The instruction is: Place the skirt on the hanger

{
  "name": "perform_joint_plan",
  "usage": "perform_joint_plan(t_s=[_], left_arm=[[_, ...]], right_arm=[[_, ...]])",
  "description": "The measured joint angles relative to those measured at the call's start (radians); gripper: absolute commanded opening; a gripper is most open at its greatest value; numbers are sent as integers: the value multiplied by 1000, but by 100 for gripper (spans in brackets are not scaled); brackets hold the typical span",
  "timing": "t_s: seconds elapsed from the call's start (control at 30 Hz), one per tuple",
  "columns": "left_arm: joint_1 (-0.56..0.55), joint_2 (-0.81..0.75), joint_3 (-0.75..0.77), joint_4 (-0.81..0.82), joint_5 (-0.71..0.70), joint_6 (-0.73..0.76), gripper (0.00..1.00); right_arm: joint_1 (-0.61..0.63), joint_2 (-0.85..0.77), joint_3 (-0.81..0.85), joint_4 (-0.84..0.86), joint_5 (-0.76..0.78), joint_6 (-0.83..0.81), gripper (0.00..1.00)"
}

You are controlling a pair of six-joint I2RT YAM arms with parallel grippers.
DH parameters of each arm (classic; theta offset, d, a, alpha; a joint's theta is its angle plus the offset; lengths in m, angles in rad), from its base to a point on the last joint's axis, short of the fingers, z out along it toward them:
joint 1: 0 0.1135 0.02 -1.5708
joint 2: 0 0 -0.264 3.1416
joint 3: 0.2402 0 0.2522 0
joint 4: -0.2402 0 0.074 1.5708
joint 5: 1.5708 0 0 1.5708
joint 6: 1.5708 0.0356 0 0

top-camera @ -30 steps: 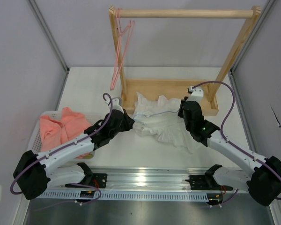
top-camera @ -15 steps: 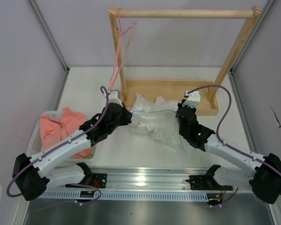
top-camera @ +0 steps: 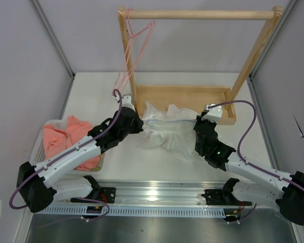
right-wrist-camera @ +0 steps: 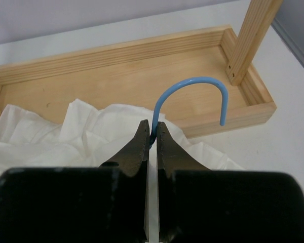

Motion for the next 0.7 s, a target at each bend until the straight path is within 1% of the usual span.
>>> perform_joint_plan(t_s=[0.3, 0.7], left_arm=[[0, 22, -22, 9, 20, 4, 0], [-8, 48, -78, 50, 64, 8, 0]], right_arm=[[-36, 9, 27, -21, -10, 16, 0], [-126, 32, 122, -134, -123, 111, 0]])
